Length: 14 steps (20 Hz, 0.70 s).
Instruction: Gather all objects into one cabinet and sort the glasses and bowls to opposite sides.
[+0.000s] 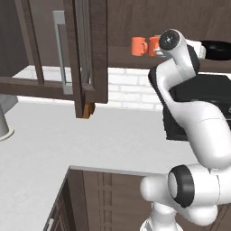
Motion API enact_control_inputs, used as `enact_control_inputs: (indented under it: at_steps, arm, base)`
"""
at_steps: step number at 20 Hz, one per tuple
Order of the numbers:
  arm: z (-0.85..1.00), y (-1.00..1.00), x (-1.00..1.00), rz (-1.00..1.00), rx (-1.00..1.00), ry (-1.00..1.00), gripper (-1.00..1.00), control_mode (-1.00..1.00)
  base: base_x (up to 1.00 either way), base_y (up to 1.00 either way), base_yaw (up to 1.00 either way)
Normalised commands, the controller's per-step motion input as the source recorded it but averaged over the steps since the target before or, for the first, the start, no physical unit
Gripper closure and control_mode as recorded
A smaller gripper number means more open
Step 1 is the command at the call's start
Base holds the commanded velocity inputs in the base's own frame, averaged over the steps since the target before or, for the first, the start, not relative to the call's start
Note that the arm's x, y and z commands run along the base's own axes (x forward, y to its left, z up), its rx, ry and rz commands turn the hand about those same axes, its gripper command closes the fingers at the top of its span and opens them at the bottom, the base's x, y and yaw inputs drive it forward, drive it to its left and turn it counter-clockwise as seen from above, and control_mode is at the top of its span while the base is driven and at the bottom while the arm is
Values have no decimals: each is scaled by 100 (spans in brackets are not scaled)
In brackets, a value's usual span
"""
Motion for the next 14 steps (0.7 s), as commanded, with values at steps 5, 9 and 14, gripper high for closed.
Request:
enact_control_inputs:
  at_steps: [5,9,14]
  arm:
    - [0,-15,-100,-6,0,-12,-100,-100]
    - [0,-18,-100,-6,0,-16,-100,-100]
    - [0,-18,-100,-3,0,-26,-100,-100]
  base:
    - [0,0,0]
    - [0,0,0]
    - [0,0,0]
